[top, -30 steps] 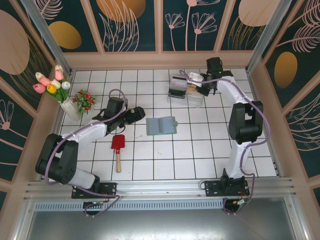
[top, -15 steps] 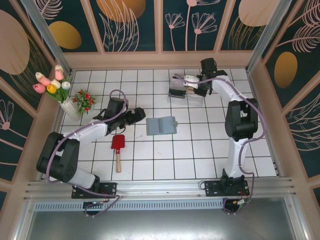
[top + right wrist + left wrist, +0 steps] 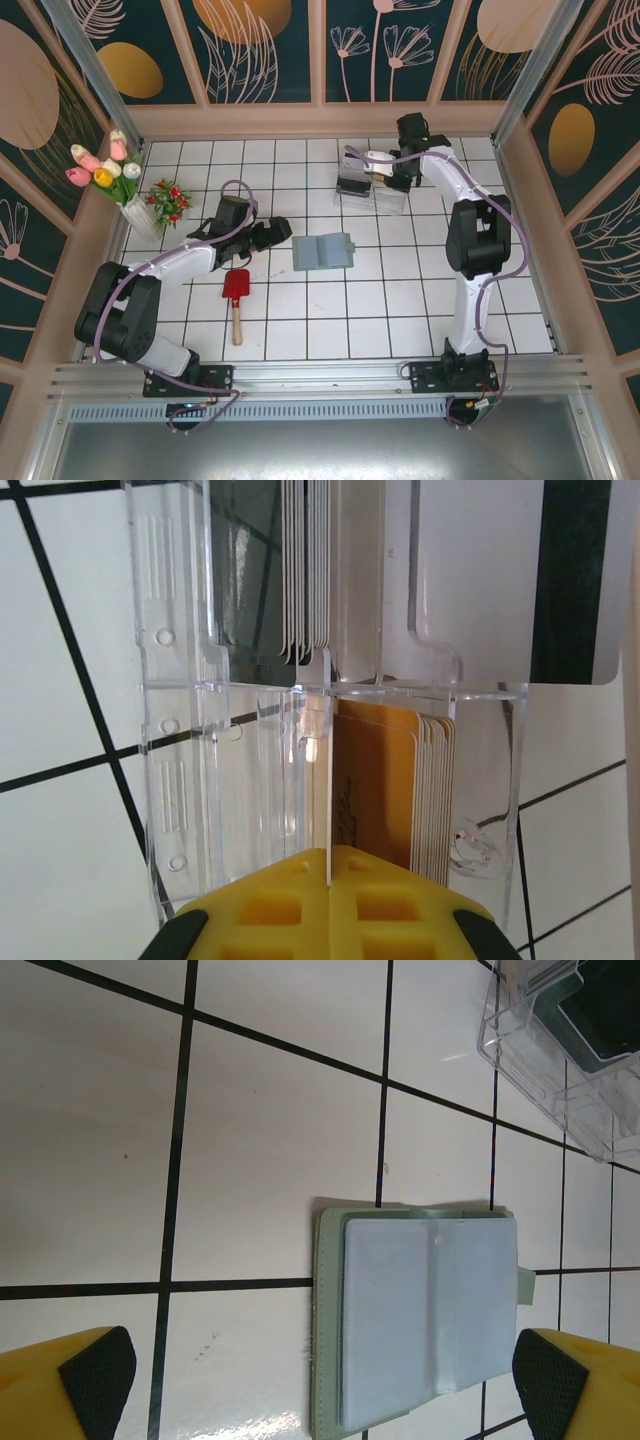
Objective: Take the credit cards out of the card holder
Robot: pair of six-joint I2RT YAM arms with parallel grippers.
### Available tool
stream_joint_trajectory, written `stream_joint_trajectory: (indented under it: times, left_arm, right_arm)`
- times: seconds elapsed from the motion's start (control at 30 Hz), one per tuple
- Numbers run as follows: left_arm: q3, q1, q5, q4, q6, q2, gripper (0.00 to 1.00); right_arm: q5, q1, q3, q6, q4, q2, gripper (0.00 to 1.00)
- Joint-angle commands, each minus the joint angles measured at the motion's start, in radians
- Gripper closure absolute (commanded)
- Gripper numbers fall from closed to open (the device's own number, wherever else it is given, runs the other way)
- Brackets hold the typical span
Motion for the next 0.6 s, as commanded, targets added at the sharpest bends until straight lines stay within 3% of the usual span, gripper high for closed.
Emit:
stream_joint_trajectory:
  times: [0.0, 0.57]
  left_arm:
    - [0.006, -0.001, 0.008, -0.003, 0.018, 0.011, 0.02]
    - [0.007, -0.001, 0.011, -0.002, 0.019, 0.023, 0.01]
  right_arm:
    - [-0.06, 0.017, 0.039, 0.001, -0.098, 0.023, 1.0]
    - [0.036, -0.002, 0.023, 0.005, -0.009, 0.006, 1.0]
